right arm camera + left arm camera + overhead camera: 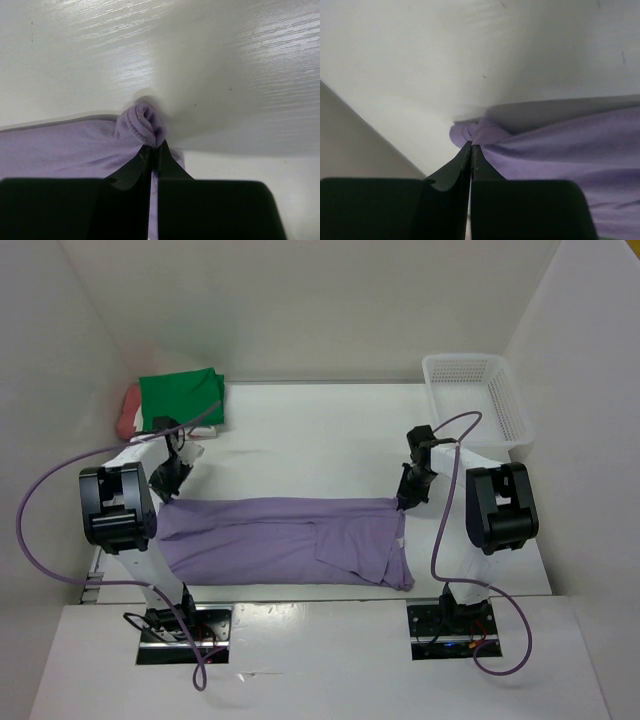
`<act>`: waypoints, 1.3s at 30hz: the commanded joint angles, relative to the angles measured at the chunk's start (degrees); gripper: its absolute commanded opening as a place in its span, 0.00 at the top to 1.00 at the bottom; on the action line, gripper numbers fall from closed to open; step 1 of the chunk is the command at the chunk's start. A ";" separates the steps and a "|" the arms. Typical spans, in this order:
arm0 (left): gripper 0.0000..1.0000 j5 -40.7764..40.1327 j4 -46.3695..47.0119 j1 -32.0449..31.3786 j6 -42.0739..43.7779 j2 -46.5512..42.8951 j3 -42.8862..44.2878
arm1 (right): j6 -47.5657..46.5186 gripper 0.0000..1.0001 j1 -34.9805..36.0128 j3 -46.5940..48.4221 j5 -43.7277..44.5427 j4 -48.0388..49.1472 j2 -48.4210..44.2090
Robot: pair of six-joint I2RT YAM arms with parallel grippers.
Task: Fold and stack the t-shirts
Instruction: Rotate the tshirt 90 degrees
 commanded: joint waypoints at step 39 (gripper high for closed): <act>0.59 25.99 -1.94 15.27 -3.26 -2.38 8.81 | 17.04 0.38 4.08 -7.62 5.09 -1.96 -18.21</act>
